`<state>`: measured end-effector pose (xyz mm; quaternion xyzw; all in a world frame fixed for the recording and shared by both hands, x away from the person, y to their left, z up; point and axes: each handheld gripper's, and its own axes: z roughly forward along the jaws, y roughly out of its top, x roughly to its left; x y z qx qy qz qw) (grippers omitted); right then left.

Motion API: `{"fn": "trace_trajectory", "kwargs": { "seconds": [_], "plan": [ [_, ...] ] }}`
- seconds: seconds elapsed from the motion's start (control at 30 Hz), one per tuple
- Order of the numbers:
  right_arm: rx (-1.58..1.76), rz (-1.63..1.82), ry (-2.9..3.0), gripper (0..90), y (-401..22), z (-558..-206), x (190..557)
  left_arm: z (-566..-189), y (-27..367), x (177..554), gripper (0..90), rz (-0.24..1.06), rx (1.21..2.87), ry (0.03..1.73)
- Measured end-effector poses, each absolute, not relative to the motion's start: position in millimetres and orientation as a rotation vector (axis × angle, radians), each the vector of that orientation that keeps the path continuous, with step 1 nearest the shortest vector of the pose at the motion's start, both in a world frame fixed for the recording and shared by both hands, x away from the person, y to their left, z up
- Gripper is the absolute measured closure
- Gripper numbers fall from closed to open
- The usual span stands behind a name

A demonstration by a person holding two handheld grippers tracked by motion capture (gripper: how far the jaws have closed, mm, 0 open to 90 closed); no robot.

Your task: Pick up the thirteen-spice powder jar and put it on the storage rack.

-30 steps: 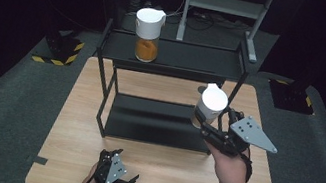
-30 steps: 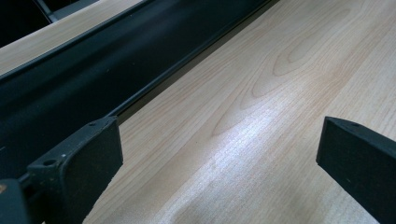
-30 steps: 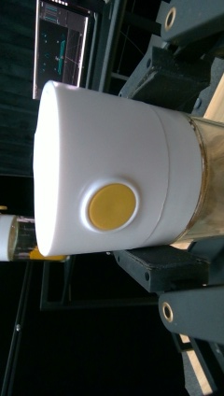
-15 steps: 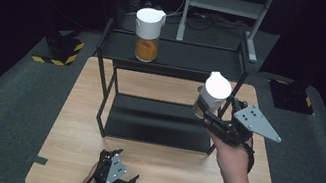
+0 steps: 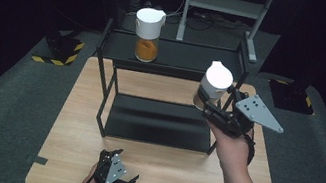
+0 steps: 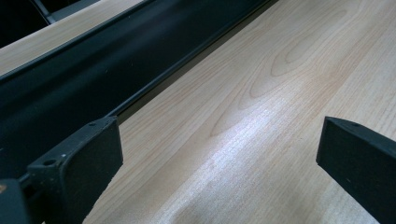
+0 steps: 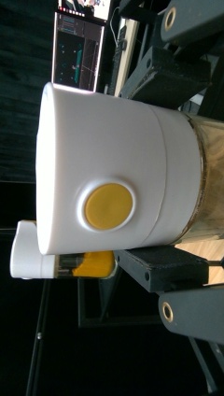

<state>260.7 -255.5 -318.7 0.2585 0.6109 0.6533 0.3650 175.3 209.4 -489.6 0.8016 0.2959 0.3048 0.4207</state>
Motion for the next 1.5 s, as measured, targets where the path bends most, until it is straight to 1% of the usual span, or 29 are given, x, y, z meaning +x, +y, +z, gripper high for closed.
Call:
{"fn": "trace_trajectory", "kwargs": {
  "seconds": [0.63,1.17,1.5],
  "plan": [
    [0.667,1.704,1.515,29.9,-255,-296,273,-490,211,175,0.7,0.759,2.004,0.741],
    [0.666,1.698,1.496,29.9,-236,-280,290,-490,211,175,0.7,0.756,2.004,0.739],
    [0.686,1.69,1.5,29.8,-225,-276,304,-490,212,175,0.7,0.752,1.999,0.739]
  ]
}}
